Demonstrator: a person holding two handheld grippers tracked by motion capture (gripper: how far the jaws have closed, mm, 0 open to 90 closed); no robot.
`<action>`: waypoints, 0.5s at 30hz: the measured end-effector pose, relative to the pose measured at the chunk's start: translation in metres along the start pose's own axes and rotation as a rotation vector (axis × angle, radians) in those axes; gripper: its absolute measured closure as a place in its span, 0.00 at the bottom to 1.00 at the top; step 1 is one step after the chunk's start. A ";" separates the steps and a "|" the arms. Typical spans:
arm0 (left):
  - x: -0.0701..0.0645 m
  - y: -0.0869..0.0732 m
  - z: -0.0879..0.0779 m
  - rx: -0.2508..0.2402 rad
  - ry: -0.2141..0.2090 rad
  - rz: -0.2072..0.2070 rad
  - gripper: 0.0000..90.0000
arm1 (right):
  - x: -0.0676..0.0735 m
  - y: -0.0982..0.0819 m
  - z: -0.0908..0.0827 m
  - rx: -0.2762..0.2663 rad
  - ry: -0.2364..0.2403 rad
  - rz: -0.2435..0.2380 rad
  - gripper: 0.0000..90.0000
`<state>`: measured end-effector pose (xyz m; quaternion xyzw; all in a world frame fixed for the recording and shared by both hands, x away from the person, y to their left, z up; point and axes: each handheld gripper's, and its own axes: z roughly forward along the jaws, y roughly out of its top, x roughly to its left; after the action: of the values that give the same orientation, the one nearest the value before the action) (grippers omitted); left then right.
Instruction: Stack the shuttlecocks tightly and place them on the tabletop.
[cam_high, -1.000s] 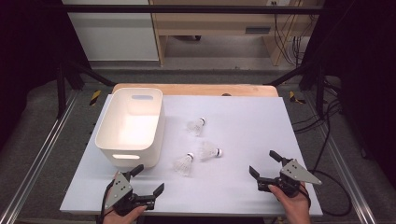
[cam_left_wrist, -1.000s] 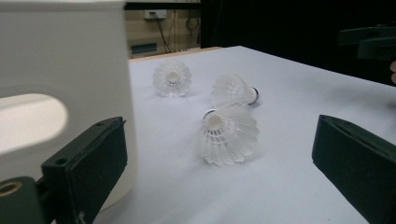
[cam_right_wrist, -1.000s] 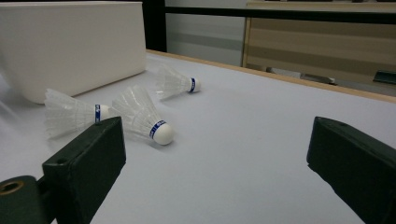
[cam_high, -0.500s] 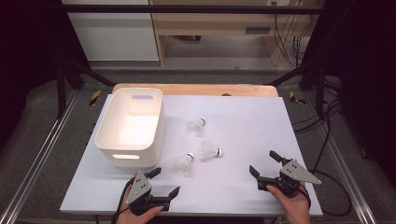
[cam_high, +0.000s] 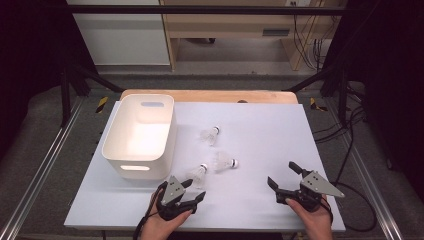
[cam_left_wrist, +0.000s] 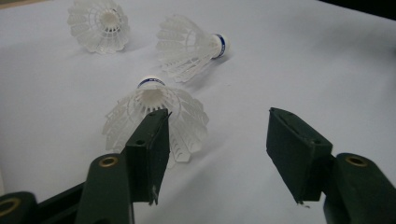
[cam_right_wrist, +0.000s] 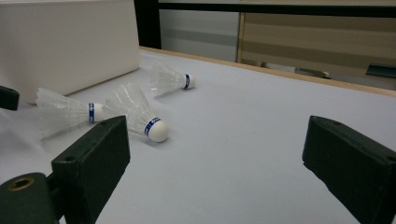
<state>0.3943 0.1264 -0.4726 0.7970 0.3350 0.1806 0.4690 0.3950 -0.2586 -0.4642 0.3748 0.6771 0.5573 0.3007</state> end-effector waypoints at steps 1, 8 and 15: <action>0.001 0.001 0.004 0.016 0.006 -0.006 0.48 | 0.000 0.000 0.000 -0.001 0.000 0.000 0.09; 0.004 0.008 0.024 0.073 0.031 -0.032 0.55 | -0.001 0.000 0.000 -0.005 0.001 0.001 0.09; 0.006 0.010 0.032 0.076 0.042 -0.056 0.71 | 0.001 0.001 0.000 -0.003 0.008 -0.011 0.09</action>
<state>0.4218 0.1069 -0.4796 0.8006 0.3735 0.1710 0.4363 0.3943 -0.2579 -0.4633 0.3686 0.6795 0.5581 0.3015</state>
